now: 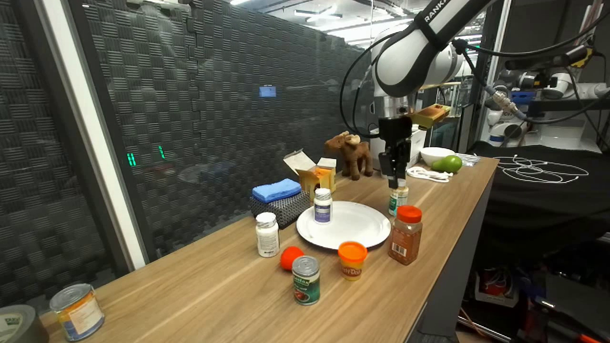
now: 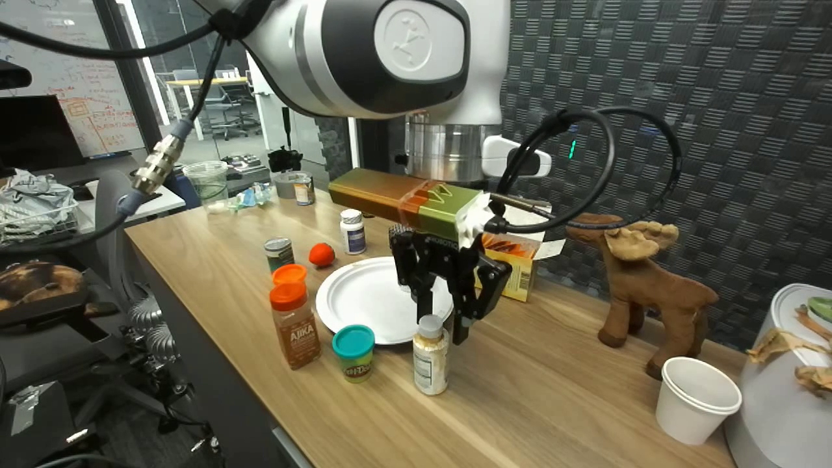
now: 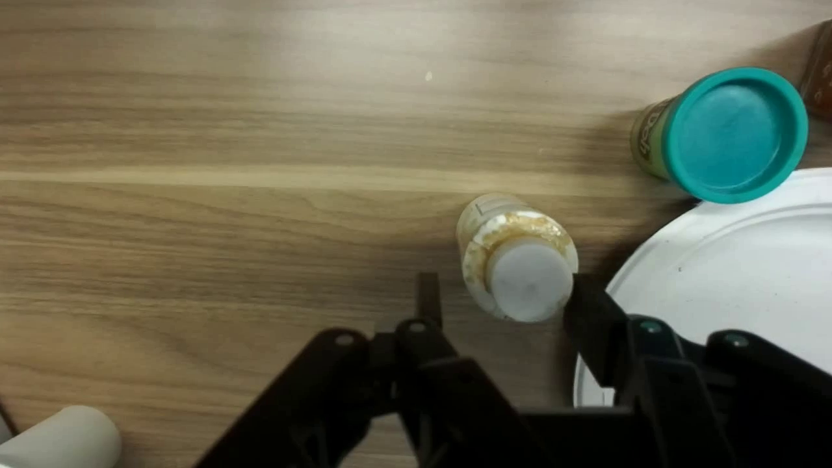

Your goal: Put the bottles on the tray

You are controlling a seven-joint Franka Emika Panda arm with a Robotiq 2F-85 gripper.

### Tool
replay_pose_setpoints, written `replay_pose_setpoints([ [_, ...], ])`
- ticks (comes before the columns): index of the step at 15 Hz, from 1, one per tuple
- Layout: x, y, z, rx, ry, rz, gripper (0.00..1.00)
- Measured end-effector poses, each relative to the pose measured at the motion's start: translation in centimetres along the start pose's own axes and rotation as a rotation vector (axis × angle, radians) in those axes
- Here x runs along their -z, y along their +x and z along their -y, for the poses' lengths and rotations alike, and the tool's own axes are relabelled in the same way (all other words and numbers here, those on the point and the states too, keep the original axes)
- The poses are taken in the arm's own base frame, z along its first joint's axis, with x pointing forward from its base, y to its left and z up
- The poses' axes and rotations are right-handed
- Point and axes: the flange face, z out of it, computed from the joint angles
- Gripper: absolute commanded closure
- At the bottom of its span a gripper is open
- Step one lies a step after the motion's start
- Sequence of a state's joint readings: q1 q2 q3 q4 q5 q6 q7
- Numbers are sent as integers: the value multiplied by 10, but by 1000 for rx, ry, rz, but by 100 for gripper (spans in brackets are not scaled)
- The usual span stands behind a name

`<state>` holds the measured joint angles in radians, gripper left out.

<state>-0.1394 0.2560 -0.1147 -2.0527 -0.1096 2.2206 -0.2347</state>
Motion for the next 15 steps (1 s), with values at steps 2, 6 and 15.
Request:
replay_pose_setpoints([
  [2,0,1,0,1,-1,-2,88],
  [6,4,1,0,-4,-3,-12,84],
  [15,86,6,54,96,-55,-74,84],
])
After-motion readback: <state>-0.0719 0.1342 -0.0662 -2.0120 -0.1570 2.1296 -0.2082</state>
